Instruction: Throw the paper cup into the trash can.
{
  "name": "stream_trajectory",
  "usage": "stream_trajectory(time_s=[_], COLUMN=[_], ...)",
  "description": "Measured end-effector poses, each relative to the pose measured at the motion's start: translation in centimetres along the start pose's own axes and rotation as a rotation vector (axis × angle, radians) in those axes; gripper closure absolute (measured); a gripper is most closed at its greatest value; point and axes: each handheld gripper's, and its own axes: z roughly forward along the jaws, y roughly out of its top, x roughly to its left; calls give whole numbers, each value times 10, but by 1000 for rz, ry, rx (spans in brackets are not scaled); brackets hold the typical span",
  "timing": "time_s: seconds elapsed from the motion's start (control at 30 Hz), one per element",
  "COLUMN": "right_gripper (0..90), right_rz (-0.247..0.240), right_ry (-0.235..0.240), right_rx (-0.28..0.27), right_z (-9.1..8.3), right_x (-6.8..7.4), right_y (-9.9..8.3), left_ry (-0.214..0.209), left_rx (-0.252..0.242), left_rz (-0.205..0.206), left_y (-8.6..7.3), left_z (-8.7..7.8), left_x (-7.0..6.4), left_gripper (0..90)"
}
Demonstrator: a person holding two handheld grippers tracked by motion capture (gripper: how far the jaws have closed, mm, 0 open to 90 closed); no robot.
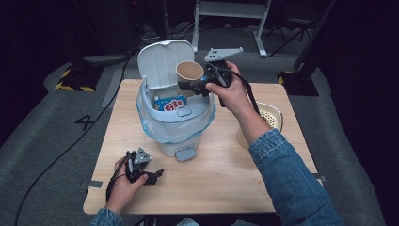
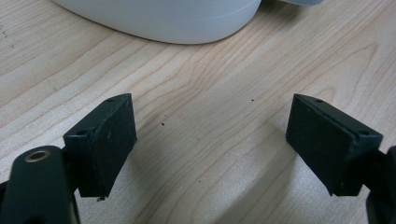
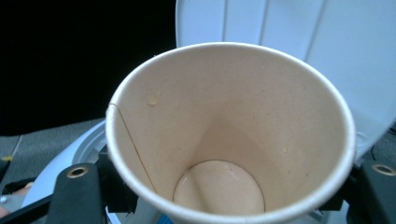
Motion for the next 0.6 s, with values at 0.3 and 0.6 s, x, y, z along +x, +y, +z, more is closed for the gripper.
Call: stream_trajectory(time_s=[0.3,0.6], right_gripper=[157,153], right_rz=[-41,-69], right_ry=[-45,-29], right_rx=[88,41], right_z=[20,5], right_x=[6,10], right_y=[-9,-1], left_ry=[0,0], left_rx=[-1,0], left_rz=[1,0], left_y=[0,0], left_z=[0,0], left_x=[0,0], left_gripper=[164,164])
